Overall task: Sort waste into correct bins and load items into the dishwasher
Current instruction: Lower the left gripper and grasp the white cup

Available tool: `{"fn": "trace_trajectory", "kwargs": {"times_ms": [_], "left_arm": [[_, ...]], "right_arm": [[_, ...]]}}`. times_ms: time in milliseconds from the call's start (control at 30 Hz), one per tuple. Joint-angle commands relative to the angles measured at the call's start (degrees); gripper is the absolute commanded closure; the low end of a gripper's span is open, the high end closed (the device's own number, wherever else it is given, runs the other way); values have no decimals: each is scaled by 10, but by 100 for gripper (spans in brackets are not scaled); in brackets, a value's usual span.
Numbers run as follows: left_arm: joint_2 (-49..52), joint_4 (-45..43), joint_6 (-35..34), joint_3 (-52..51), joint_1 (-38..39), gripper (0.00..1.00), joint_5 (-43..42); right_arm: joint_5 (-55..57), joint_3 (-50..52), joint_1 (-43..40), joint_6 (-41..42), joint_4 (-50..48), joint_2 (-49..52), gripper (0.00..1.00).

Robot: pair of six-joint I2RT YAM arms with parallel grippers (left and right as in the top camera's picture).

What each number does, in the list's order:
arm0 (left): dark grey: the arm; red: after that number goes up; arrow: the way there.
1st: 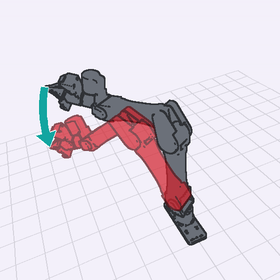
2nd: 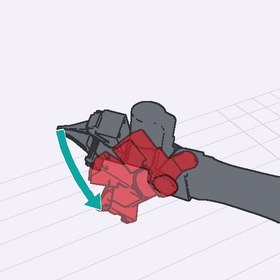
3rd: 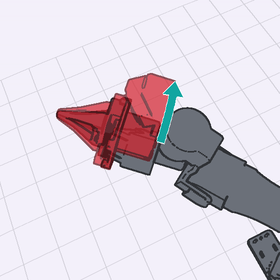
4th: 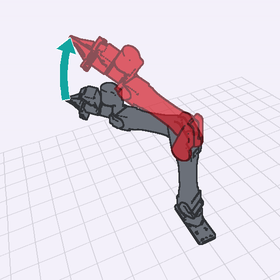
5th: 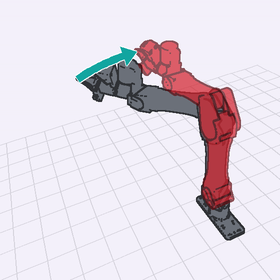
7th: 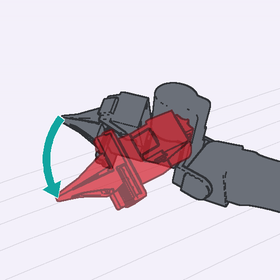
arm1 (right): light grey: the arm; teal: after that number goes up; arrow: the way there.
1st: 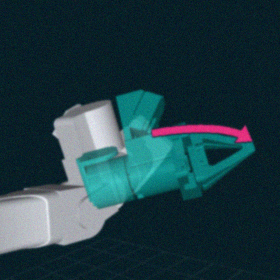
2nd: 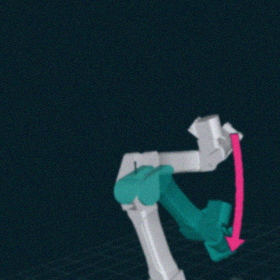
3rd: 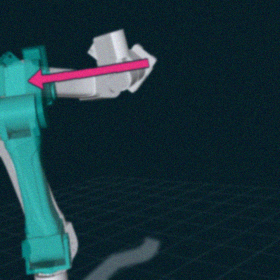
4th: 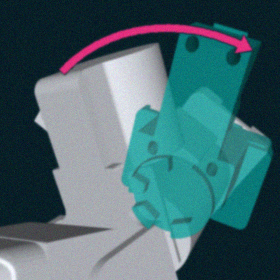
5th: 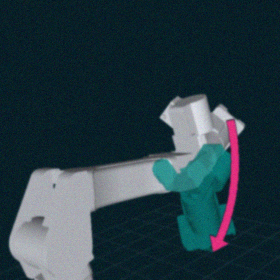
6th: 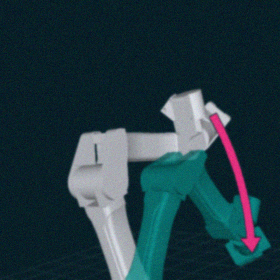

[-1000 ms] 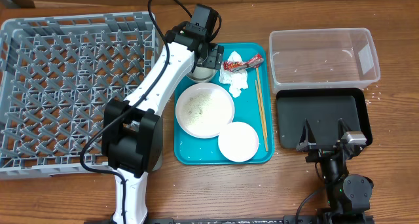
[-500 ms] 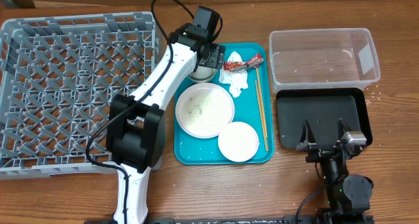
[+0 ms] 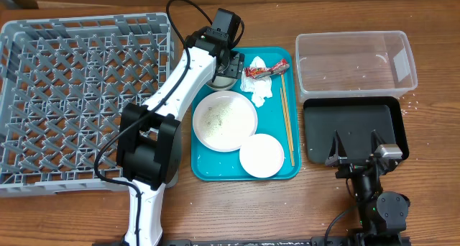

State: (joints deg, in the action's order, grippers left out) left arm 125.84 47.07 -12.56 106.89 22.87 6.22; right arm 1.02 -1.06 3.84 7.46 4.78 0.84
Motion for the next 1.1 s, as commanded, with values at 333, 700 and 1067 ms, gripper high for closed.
{"fn": "trace_trajectory", "kwargs": {"times_ms": [333, 700, 1067], "left_arm": [[4, -26, -12, -24, -1, 24, 0], [4, -28, -12, -24, -2, 44, 23], [-21, 51, -12, 58, -26, 50, 34]], "right_arm": [[4, 6, 2, -2, -2, -7, 0], [4, 6, 2, -2, -2, -7, 0], [4, 6, 2, -2, -2, -7, 0]]}}
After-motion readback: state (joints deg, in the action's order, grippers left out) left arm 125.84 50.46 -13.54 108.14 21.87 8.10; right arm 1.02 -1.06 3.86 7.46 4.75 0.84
